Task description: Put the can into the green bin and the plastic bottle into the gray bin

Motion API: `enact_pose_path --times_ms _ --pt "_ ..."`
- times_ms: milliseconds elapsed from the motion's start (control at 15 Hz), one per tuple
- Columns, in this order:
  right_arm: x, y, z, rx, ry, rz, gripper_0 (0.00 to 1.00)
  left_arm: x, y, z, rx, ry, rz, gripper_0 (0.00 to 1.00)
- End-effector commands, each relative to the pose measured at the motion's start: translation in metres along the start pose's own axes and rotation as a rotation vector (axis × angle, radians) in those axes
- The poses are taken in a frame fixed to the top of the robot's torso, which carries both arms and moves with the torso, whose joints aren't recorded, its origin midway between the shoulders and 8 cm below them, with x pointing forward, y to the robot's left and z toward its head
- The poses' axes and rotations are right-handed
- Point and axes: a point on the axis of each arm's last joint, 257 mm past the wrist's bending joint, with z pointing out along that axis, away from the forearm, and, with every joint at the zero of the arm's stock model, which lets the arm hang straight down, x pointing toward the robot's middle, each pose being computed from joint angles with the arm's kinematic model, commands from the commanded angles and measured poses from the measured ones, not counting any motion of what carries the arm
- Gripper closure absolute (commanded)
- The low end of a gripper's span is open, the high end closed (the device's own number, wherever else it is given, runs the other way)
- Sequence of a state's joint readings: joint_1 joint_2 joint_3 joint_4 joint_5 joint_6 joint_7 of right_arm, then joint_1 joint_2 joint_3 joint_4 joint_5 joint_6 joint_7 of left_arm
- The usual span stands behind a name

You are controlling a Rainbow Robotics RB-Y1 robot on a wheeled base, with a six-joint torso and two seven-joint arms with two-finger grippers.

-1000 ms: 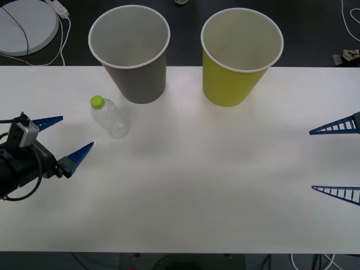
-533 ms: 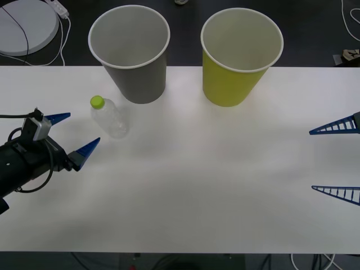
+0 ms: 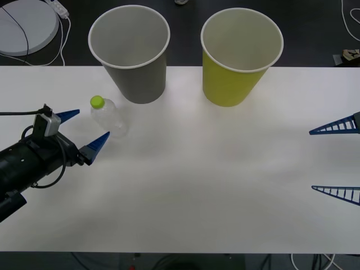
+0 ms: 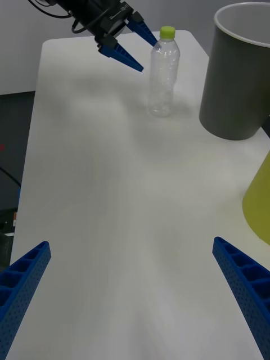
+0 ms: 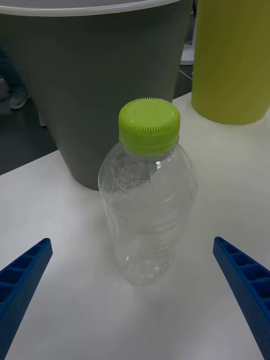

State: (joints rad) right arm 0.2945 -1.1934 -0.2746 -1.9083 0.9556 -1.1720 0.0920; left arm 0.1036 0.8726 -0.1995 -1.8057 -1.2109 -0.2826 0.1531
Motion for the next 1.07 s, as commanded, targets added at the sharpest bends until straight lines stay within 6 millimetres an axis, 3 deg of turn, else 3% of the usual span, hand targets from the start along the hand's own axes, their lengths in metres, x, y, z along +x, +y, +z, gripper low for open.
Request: enact_pose_path --times_ms 67,533,1067 --pt "0.0 0.0 0.0 0.0 0.0 0.0 0.0 0.0 0.003 0.007 0.008 0.001 0.006 0.0" --pt "0.0 0.0 0.0 0.0 0.0 0.0 0.0 0.0 -0.012 0.024 0.047 0.001 0.018 0.0" --pt "0.0 0.0 0.0 0.0 0.0 0.0 0.0 -0.003 -0.004 0.042 0.035 -0.001 0.01 0.0"
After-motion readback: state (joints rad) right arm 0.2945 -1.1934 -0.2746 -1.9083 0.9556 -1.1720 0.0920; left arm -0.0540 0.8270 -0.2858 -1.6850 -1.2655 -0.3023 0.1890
